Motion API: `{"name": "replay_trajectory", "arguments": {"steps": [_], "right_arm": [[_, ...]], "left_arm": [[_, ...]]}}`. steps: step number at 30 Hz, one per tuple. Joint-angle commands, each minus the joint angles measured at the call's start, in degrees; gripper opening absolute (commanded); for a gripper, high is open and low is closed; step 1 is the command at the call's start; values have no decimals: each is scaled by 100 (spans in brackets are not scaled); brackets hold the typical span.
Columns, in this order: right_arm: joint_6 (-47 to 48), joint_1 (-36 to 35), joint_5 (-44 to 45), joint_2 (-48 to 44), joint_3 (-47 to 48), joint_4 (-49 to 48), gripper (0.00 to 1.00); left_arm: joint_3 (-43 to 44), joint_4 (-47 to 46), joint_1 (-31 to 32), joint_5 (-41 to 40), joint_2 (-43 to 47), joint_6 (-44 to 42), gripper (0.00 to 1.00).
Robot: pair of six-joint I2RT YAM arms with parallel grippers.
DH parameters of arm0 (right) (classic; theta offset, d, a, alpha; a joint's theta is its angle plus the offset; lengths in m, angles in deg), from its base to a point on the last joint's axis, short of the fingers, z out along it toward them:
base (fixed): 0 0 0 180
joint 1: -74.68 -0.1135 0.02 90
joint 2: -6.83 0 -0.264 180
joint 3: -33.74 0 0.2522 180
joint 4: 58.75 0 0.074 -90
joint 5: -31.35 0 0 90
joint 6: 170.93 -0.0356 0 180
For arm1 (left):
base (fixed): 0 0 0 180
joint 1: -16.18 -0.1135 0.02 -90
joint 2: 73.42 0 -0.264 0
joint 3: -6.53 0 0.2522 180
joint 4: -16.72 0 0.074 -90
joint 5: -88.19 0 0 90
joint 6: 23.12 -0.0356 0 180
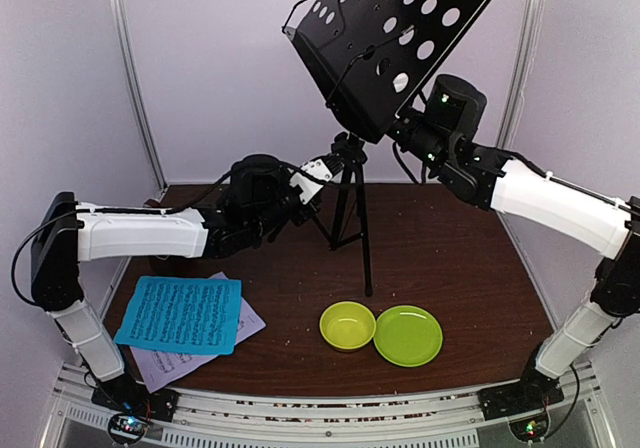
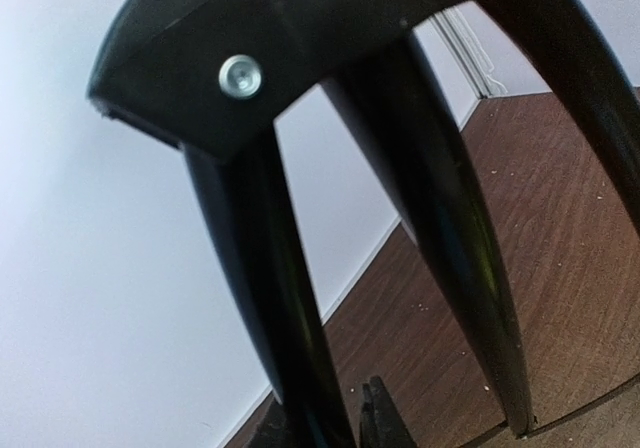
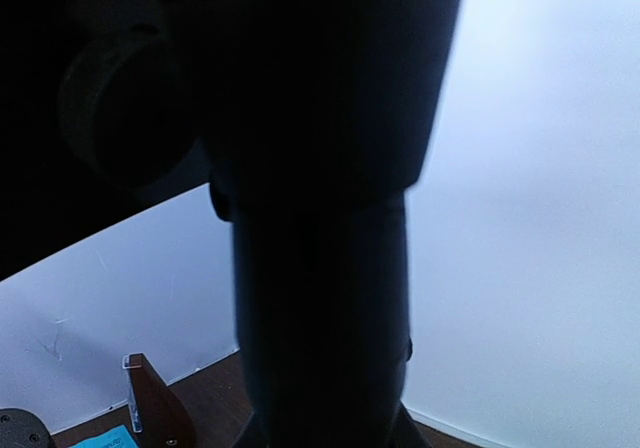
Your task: Set up the instrument practice props
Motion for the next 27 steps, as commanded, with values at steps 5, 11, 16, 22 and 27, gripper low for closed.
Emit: {"name": "replay_trajectory", "arguments": {"steps": [5, 11, 16, 22, 27], "right_arm": [[-58, 232, -1433, 364, 1433, -1169, 0], [-162, 364, -2282, 773, 1796, -1075, 0], [-192, 419, -2453, 915, 1636, -1270, 0], [-284, 489, -2687, 1029, 1476, -1429, 0], [-385, 558, -2837, 1111, 1362, -1684, 0]], "left_arm": [[-170, 43, 10, 52, -376, -256, 1], [-243, -77, 9, -57, -501, 189, 1], [-253, -52, 9, -79, -571, 492, 0], [-265, -23, 9, -127, -655, 567, 0], [-243, -3, 9, -179, -743, 608, 0]]}}
